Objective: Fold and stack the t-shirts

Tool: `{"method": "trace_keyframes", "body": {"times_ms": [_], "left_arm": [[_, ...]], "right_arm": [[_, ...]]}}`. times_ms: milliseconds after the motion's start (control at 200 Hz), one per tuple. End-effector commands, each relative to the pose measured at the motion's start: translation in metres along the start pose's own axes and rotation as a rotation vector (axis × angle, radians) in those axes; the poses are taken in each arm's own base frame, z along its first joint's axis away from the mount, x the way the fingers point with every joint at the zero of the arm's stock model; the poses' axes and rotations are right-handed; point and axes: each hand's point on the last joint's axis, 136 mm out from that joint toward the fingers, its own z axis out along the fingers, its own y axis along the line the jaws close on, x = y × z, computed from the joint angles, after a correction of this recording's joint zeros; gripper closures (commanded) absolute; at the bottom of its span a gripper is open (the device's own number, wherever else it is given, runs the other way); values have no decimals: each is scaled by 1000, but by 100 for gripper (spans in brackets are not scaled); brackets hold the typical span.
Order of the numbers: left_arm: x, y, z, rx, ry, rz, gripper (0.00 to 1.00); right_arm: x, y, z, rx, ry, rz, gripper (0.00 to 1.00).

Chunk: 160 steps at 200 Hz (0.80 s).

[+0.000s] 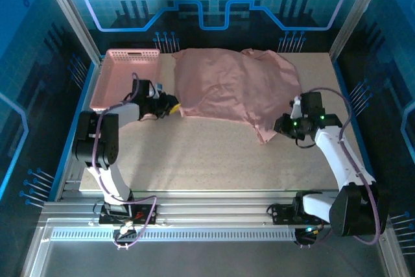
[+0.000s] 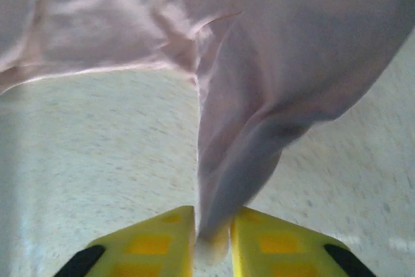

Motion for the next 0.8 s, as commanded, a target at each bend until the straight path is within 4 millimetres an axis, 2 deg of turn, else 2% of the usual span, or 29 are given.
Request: {"method": "trace_keyframes", "body": {"times_ms": [0, 40, 90, 115, 180, 225, 265, 360, 550, 650, 795], "left_arm": [[11, 48, -8, -185, -20, -16, 59], [17, 64, -13, -248, -23, -49, 43], [24, 73, -20, -290, -25, -77, 31], [26, 72, -24, -289, -31, -79, 26], [29, 67, -38, -308, -55, -83, 15], [30, 62, -49, -324, -74, -88, 11], [31, 55, -57, -317, -90, -84, 2], [33, 39, -75, -298, -117, -83, 1], [36, 16, -96, -263, -144, -70, 1], [39, 14, -98, -261, -134, -73, 1], [45, 12, -84, -221, -82, -107, 7]], "right_arm": [[3, -27, 4, 102, -52, 46, 67], [11, -38, 7, 135, -32, 79, 50], [16, -47, 8, 149, -17, 114, 45], [19, -49, 7, 148, -12, 128, 41], [23, -60, 2, 176, -17, 172, 22], [25, -65, -3, 194, -25, 195, 16], [26, -69, -7, 208, -31, 214, 11], [26, -70, -13, 205, -35, 227, 5], [42, -60, -14, 158, 44, 237, 4], [52, -53, -13, 112, 85, 246, 4], [61, -44, -9, 50, 129, 243, 6]]}}
